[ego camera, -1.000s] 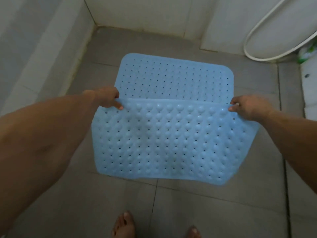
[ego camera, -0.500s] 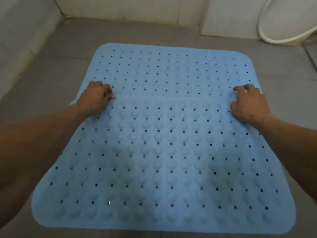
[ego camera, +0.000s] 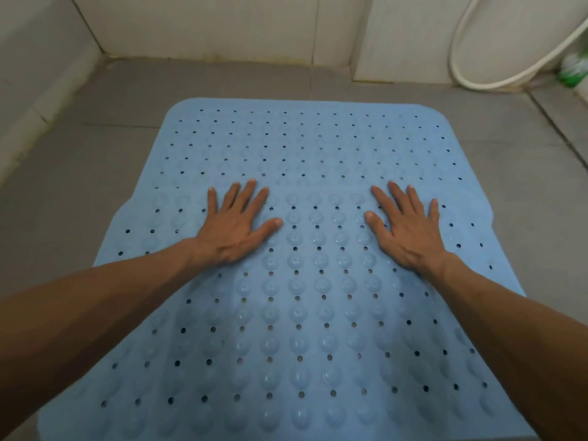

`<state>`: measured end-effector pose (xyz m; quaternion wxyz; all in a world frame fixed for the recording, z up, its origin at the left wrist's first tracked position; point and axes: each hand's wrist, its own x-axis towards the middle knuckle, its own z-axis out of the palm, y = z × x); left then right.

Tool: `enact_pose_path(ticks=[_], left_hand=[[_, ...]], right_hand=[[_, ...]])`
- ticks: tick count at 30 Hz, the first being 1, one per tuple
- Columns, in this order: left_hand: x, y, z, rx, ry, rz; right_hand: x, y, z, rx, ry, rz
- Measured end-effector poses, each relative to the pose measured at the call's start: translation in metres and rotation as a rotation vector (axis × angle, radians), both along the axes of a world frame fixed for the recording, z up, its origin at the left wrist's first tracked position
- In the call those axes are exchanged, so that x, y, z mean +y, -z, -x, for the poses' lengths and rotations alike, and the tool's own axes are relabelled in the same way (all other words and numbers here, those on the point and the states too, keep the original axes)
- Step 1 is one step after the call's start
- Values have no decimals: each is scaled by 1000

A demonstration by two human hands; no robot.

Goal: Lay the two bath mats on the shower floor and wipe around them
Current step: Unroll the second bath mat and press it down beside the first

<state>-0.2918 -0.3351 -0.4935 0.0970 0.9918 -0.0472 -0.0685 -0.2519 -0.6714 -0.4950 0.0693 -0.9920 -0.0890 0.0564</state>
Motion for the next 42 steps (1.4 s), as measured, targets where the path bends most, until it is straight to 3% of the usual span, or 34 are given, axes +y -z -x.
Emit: enact_pose_path(ticks=[5,17,42], left_hand=[[-3,13,21,-76,27,-71],[-21,9,96,33,61,-55],[-33,12,99,-38,27,-49]], right_hand=[[-2,6,30,-32,34,11],[-19,1,108,45,63,27],[-32,8,111,-35,72,38]])
